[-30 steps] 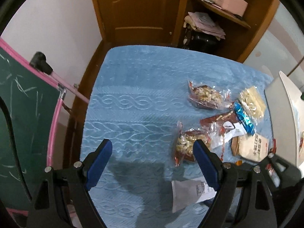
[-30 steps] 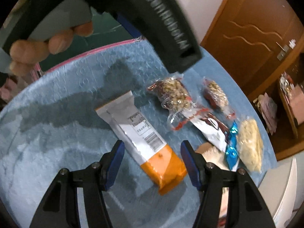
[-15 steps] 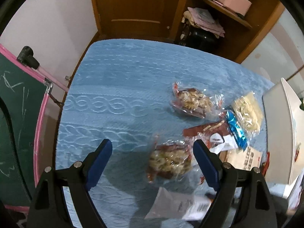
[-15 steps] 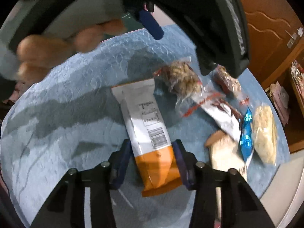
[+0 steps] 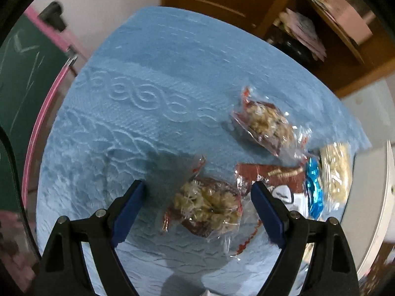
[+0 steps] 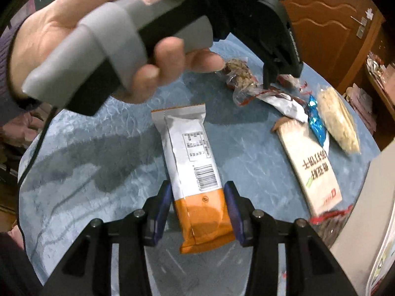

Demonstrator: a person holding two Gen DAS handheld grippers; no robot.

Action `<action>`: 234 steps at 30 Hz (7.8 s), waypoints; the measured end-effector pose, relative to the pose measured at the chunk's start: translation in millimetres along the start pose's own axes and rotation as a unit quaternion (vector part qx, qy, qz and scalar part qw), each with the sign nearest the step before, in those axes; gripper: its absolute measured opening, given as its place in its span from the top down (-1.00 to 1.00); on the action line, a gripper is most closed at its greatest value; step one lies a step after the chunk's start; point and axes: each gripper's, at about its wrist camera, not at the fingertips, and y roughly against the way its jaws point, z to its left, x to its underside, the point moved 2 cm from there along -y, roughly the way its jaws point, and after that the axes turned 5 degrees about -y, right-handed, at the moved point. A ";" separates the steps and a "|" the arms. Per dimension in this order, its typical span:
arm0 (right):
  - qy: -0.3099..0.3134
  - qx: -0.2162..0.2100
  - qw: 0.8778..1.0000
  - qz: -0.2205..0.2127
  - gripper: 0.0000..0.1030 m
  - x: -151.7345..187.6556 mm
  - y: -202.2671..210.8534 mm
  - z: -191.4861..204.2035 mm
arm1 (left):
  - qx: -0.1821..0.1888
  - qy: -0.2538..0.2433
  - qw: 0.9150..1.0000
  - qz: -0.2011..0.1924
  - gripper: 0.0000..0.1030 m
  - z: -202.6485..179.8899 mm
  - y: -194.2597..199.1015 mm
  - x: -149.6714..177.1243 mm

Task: Organize snacks
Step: 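Grasp the clear nut bag with the left tool while the right tool grasps the orange-ended bar, then carry both snacks into the white box and open both tools, then grasp the second nut bag with the left tool while the right tool grasps the cracker bag, then carry both bags over the white box and release them inside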

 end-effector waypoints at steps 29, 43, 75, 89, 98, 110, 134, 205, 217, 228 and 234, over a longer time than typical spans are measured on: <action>-0.179 0.101 0.955 -0.214 0.18 52.1 223.8 -78.0 | 0.038 -0.217 0.964 -0.147 0.02 -106.1 205.1 120.9; -0.298 0.223 0.900 -0.225 0.17 82.7 288.5 -180.4 | 0.072 -0.334 0.919 -0.194 0.01 -255.7 231.7 159.3; -0.423 0.262 0.848 -0.182 -0.03 106.1 247.4 -275.1 | 0.053 -0.378 0.904 -0.194 -0.74 -326.2 180.9 138.4; -0.393 0.269 0.858 -0.193 -0.03 91.8 269.7 -227.1 | 0.053 -0.363 0.908 -0.201 -0.74 -281.3 218.8 149.2; -0.364 0.263 0.869 -0.206 -0.04 82.5 288.5 -171.0 | 0.043 -0.352 0.908 -0.222 -0.74 -216.9 263.7 169.3; -0.316 0.227 0.897 -0.210 -0.04 58.8 284.5 -105.1 | 0.003 -0.332 0.915 -0.230 -0.74 -105.4 289.0 173.4; -0.284 0.148 0.939 -0.127 -0.37 -115.8 169.0 -128.9 | -0.066 -0.216 0.960 -0.166 -0.74 -7.8 226.8 -1.9; -0.335 0.111 0.930 -0.100 0.30 -115.2 50.1 -191.3 | 0.047 -0.155 0.982 -0.093 0.04 -45.0 87.1 -8.0; -0.299 0.069 0.933 -0.189 0.30 -95.0 171.5 -140.0 | 0.046 -0.237 0.958 -0.157 0.04 -81.5 191.6 45.3; -0.288 0.104 0.917 -0.257 0.30 -38.6 276.2 -131.8 | 0.063 -0.325 0.921 -0.207 0.03 -163.3 265.3 115.0; -0.311 0.139 0.900 -0.271 0.30 4.5 314.0 -160.2 | 0.066 -0.364 0.905 -0.211 0.03 -217.1 274.7 140.4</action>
